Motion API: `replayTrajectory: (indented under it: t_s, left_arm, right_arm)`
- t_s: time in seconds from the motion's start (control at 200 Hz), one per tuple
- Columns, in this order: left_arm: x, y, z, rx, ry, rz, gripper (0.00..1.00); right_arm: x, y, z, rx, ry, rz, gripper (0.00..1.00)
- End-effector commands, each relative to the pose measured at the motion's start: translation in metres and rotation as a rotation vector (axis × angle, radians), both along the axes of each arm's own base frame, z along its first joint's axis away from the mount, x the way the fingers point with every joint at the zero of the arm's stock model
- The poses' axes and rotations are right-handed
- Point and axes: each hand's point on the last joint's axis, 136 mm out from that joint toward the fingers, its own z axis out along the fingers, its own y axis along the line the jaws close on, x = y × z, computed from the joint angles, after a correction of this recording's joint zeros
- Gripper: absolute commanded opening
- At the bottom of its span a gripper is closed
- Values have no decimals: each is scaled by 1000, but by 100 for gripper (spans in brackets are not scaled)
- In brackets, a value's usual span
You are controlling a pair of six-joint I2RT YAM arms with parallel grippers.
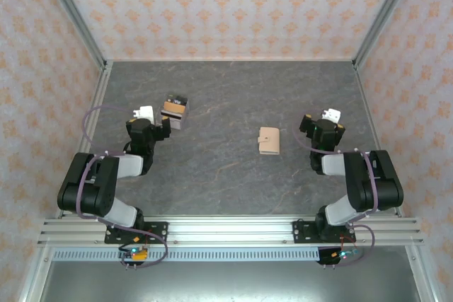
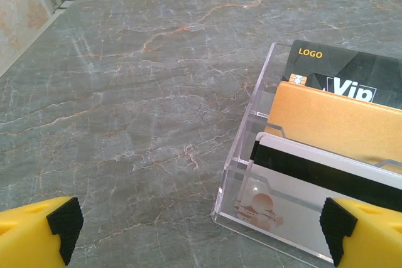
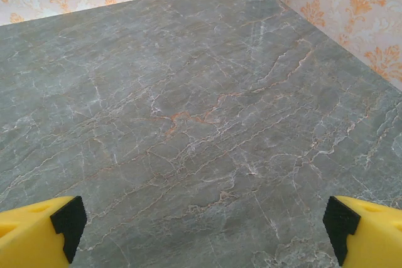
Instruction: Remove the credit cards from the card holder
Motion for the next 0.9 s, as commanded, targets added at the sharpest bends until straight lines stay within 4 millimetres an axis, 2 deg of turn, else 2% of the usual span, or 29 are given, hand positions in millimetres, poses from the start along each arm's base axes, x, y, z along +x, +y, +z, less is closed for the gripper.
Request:
replayTrajectory:
  t_s: [0.0, 0.791, 0.896]
  left_arm:
    - [5, 4, 6, 14, -7, 5, 100]
    - [5, 4, 5, 14, -8, 6, 100]
    - [4, 6, 9, 16, -7, 19, 100]
  right_arm:
    - [4, -3, 5, 6, -14, -21, 99]
    - [3, -3, 5, 5, -18, -19, 99]
    - [3, -5, 16, 4, -21, -30, 99]
